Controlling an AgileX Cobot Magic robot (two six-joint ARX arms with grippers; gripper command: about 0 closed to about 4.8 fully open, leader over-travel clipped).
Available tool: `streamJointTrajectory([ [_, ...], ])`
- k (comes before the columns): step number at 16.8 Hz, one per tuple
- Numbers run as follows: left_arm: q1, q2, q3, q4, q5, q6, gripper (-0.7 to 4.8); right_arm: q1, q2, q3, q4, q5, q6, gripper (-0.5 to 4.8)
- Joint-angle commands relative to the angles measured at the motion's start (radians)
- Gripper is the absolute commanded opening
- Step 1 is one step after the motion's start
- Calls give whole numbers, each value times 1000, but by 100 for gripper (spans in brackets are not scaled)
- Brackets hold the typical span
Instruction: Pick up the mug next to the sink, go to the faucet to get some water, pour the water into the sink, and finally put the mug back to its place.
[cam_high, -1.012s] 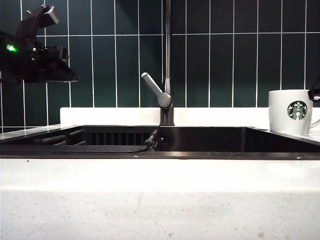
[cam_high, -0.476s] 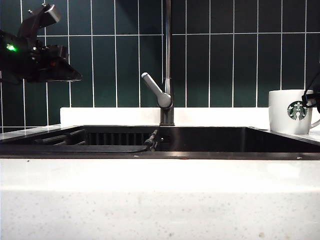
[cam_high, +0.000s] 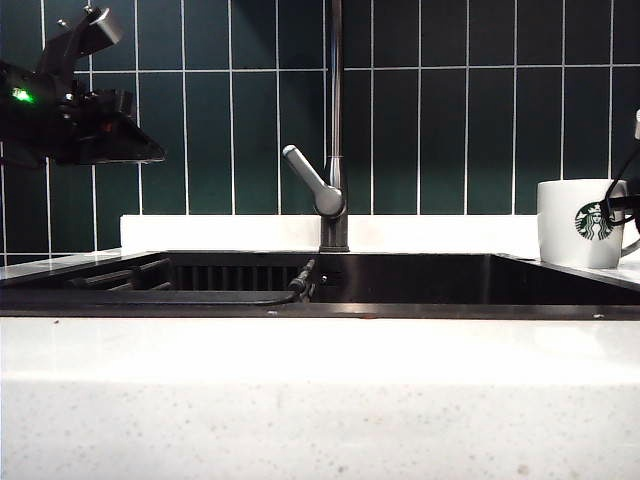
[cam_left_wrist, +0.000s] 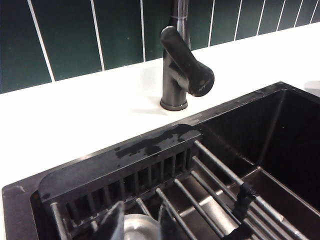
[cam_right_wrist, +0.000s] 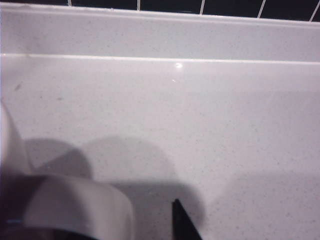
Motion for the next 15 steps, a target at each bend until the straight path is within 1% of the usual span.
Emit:
streamJointTrajectory([
  [1,-2,-3,5,5,8,4,85,0,-6,6,30,-7,0,134],
  [2,-2,-3,5,1,8,4,85,0,-6,6,30,-6,0,133],
  [4,-2,-3,5,-13,9,4,85,0,-6,6,30,-7,-2,84],
  [5,-2,-3,5,-21,20,4,85,0,-6,6,30,-6,-2,81],
  [6,-2,-3,5,-25,27,4,85,0,-6,6,30,-6,-3,62],
  [7,-2,-3,5,-29,27,4,85,0,-6,6,30,-6,-3,29],
  [8,-2,-3,5,-29,27,4,84,0,-6,6,30,-9,-3,16],
  [9,-2,-3,5,-28,26,4,85,0,-6,6,34,-33,-3,5],
  [13,-2,-3,5,-29,29,3,84,4,-18,6,74,-64,-3,-1],
  [15,-2,-3,5,-29,34,3,84,4,-61,6,84,-77,-3,-1],
])
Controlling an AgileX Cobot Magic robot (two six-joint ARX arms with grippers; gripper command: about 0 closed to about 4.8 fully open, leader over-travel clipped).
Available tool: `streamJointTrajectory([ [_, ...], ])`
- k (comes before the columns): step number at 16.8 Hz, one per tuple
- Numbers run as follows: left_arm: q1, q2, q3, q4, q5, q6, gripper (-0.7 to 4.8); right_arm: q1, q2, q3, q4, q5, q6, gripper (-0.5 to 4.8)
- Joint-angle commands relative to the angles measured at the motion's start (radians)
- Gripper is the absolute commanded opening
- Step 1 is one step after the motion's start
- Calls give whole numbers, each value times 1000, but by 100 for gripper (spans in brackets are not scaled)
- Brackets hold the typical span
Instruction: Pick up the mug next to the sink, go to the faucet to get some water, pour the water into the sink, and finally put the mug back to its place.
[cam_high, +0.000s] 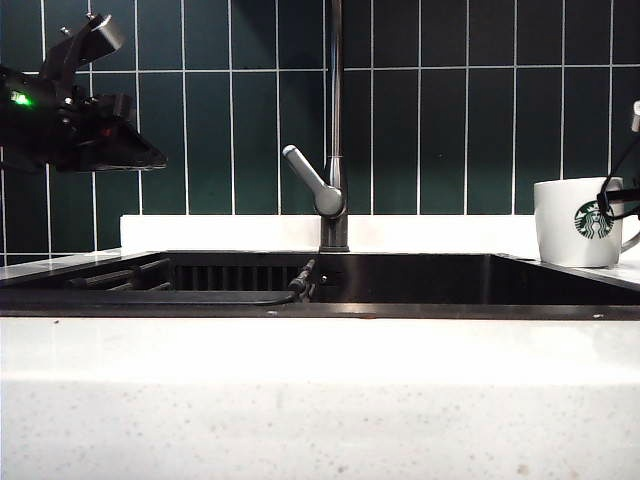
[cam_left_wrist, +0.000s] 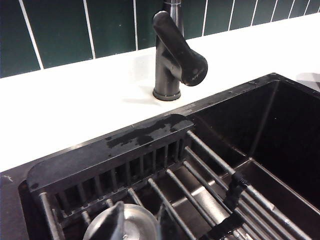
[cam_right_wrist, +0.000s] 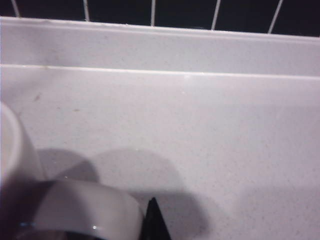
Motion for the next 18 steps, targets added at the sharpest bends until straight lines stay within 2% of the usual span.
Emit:
streamJointTrajectory([
  [1,-2,-2,5,8,12,3,84,3,-66,6,69,-22,6,-1],
  [7,-2,1,5,2,30,3,84,21,-206,10,76,-29,14,-1],
  [9,-2,1,5,2,30,4,84,39,-238,11,78,-84,53,-1],
  [11,-2,2,5,2,30,4,84,77,-270,18,77,-160,101,-1],
  [15,-2,2,5,2,30,4,84,183,-315,23,79,-245,101,-1],
  [18,-2,11,12,14,31,3,84,240,-322,24,77,-247,101,-1],
])
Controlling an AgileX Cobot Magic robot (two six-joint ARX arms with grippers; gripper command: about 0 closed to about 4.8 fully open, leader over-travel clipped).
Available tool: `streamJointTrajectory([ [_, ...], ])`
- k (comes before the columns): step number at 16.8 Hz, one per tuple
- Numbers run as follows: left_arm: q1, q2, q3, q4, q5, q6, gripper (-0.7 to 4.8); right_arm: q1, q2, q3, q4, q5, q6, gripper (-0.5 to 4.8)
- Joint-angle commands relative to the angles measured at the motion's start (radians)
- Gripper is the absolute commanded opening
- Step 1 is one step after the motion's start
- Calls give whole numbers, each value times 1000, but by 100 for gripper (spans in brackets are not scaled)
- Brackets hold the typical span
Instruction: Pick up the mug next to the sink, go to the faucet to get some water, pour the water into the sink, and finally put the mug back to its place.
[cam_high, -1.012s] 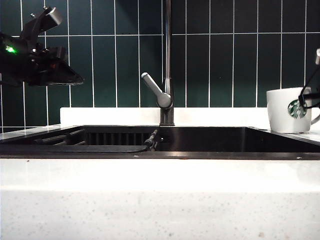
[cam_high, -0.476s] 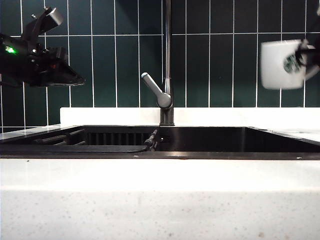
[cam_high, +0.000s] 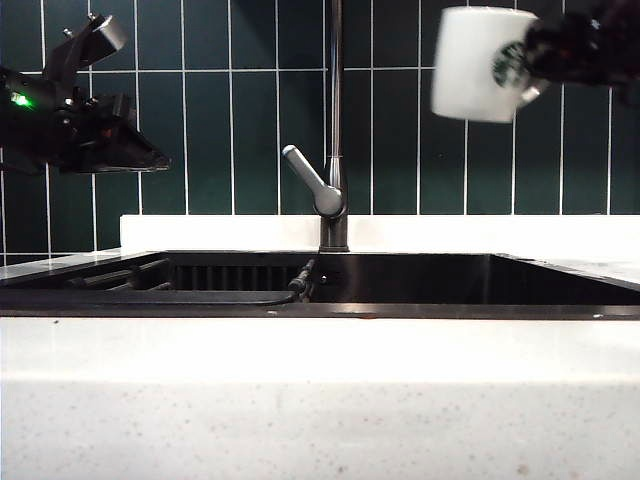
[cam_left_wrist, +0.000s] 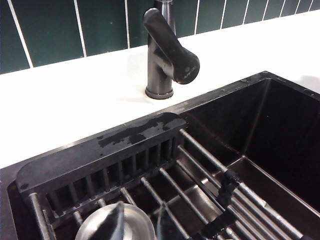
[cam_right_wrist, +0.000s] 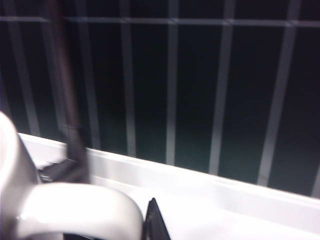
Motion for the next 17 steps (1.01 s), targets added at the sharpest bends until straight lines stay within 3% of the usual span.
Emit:
streamJointTrajectory([
  [1,-2,25,27,22,27,3,84,45,-10,18,42,-2,19,-1],
  [6,-2,224,256,21,211,-55,85,79,20,143,-92,-6,18,-1],
  [9,-16,370,449,13,306,-77,87,82,76,234,-168,-70,42,-1],
  [11,-33,462,575,12,321,-91,95,114,109,277,-188,-70,48,-1],
  [12,-48,542,690,2,318,-91,128,145,146,322,-201,-74,48,-1],
  [17,-65,708,945,-70,273,-88,130,229,294,496,-299,-73,48,-1],
])
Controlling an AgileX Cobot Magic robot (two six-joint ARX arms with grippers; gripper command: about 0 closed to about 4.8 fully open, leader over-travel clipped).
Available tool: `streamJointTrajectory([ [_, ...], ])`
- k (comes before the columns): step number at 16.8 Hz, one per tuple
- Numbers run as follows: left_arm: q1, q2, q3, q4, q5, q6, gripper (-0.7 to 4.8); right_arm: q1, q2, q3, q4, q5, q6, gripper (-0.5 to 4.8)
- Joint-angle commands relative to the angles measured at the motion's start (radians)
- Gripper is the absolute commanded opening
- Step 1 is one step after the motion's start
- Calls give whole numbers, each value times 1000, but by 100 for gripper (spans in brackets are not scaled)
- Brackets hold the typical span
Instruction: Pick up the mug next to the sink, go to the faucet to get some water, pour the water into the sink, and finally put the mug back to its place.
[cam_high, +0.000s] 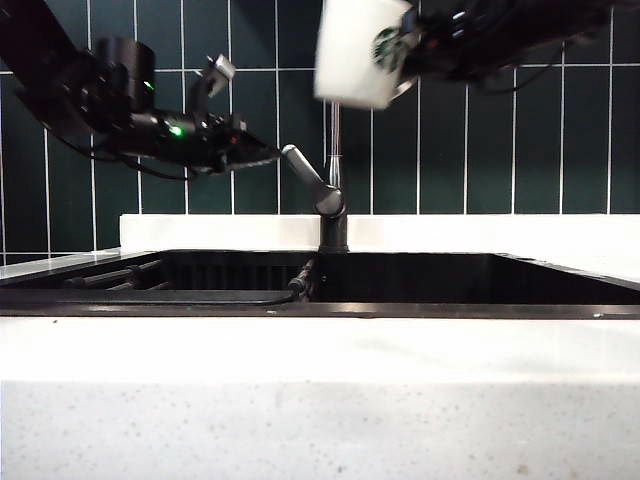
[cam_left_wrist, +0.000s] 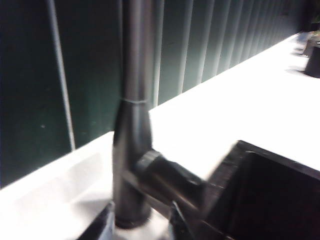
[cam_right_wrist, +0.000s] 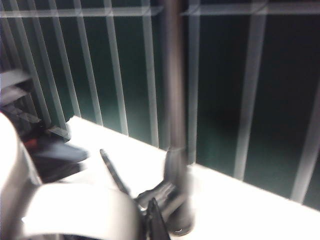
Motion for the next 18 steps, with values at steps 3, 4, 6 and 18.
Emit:
streamJointTrajectory([
  [3,-11,62,114,3,34,2,130,32,56,111,-24,2,20,-1],
  [4,-21,81,148,2,82,-2,130,32,55,111,-5,5,20,-1],
  [6,-38,81,149,2,91,8,130,32,55,112,-9,4,21,-1],
  [18,-52,81,151,-55,213,17,129,36,55,393,-512,-24,3,-1],
])
